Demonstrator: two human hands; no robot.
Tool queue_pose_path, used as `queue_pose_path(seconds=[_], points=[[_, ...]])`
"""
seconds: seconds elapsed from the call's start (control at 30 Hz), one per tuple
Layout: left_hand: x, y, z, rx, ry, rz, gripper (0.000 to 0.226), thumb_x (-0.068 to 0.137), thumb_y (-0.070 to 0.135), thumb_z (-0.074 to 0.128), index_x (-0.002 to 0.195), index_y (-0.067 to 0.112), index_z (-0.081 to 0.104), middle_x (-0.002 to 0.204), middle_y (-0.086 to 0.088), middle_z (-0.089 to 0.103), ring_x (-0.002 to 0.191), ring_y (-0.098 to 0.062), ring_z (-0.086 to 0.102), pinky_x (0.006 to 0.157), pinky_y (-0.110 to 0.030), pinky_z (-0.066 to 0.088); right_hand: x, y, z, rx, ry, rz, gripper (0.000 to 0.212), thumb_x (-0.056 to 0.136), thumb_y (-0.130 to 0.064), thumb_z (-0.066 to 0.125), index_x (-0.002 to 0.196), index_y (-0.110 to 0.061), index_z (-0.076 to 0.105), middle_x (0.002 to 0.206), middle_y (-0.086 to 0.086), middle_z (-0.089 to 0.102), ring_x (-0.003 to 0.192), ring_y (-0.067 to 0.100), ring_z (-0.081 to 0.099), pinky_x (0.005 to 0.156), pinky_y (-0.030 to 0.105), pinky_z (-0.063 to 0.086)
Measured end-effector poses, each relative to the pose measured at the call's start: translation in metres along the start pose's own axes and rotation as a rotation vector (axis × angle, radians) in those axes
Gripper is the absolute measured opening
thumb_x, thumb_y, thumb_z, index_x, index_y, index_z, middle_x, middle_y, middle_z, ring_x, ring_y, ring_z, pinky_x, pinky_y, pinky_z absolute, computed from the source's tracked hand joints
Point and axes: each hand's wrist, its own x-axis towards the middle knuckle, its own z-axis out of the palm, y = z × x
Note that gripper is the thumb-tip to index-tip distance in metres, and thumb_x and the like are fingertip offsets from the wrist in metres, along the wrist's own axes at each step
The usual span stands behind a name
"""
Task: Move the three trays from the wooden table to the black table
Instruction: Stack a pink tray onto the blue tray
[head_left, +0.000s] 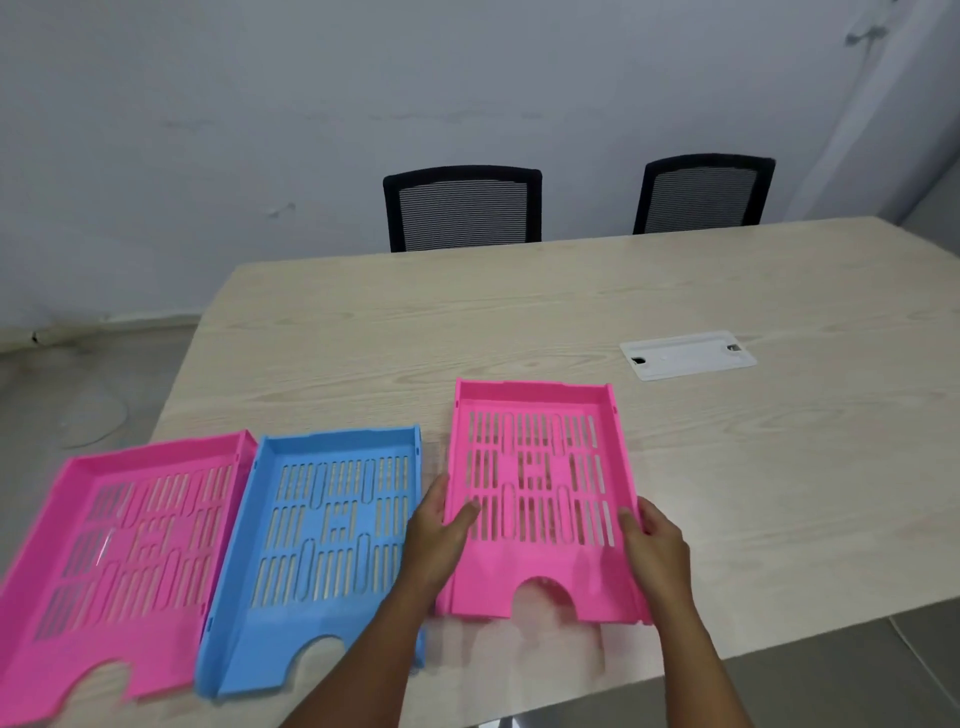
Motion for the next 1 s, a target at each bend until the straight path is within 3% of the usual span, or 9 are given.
queue_pose_path(seconds=[0.07,0.2,0.33,0.47,0.6,0.7,0.8,1.0], points=[[0.0,0.007,-0.012,-0.053,0.034,0.032,0.069,0.091,0.026,0.068,0.152,0.021,0.037,0.158,-0.003,0.041,0.144,-0.024,0.039,0.118,-0.046,0.034,-0.003,-0.013,0.005,0.026,-0.012,-0.031,0.016,0.099,-0.019,0.053,0.096,-0.023,0.068,0.086,-0.005,0.07,0.079,0.012,0.064,0.063,0.027,0.047],[-0.004,0.009,-0.06,-0.098,0.123,0.079,0.074,0.084,0.034,0.072,0.149,0.017,0.043,0.153,-0.006,0.048,0.138,-0.025,0.049,0.113,-0.053,0.042,-0.019,-0.034,0.032,0.067,-0.031,-0.059,0.014,0.098,-0.019,0.056,0.098,-0.027,0.067,0.087,-0.009,0.07,0.08,0.002,0.063,0.062,0.02,0.045],[-0.012,0.0,-0.114,-0.13,0.208,0.103,0.057,0.091,0.013,0.068,0.145,0.01,0.048,0.15,-0.01,0.052,0.137,-0.025,0.05,0.116,-0.052,0.038,-0.046,-0.04,0.077,0.092,-0.039,-0.084,0.009,0.095,-0.015,0.059,0.1,-0.021,0.064,0.089,-0.01,0.068,0.08,0.003,0.064,0.063,0.023,0.049],[-0.026,-0.012,-0.163,-0.142,0.288,0.1,0.051,0.093,-0.001,0.062,0.142,0.002,0.049,0.145,-0.01,0.053,0.133,-0.019,0.05,0.116,-0.043,0.037,-0.069,-0.037,0.124,0.072,-0.087,-0.102,0.01,0.094,-0.011,0.059,0.1,-0.017,0.064,0.086,-0.008,0.07,0.079,0.012,0.068,0.072,0.038,0.056],[-0.04,-0.028,-0.205,-0.114,0.361,0.105,0.049,0.092,-0.002,0.062,0.14,0.0,0.052,0.139,-0.008,0.055,0.131,-0.018,0.049,0.11,-0.034,0.038,-0.091,-0.039,0.161,0.042,-0.141,-0.162,0.01,0.096,-0.009,0.056,0.098,-0.015,0.063,0.085,-0.007,0.07,0.078,0.008,0.067,0.063,0.028,0.05],[-0.048,-0.04,-0.225,-0.105,0.393,0.101,0.05,0.092,-0.001,0.063,0.14,0.002,0.052,0.137,-0.004,0.054,0.132,-0.02,0.049,0.112,-0.039,0.038,-0.102,-0.04,0.181,0.009,-0.2,-0.202,0.011,0.096,-0.009,0.054,0.099,-0.016,0.062,0.087,-0.007,0.07,0.078,0.005,0.066,0.06,0.022,0.047],[-0.054,-0.054,-0.239,-0.089,0.415,0.073,0.051,0.093,0.002,0.063,0.142,0.003,0.051,0.144,-0.011,0.054,0.134,-0.023,0.049,0.114,-0.048,0.04,-0.109,-0.038,0.197,-0.029,-0.233,-0.234,0.011,0.096,-0.01,0.055,0.1,-0.017,0.062,0.087,-0.006,0.071,0.079,0.008,0.067,0.065,0.03,0.052],[-0.051,-0.069,-0.25,-0.067,0.367,0.032,0.052,0.094,0.01,0.064,0.144,0.013,0.05,0.15,-0.012,0.05,0.139,-0.029,0.047,0.113,-0.053,0.04,-0.12,-0.029,0.209,-0.076,-0.228,-0.253,0.011,0.097,-0.013,0.054,0.102,-0.021,0.06,0.084,-0.011,0.069,0.077,0.007,0.067,0.068,0.037,0.056]])
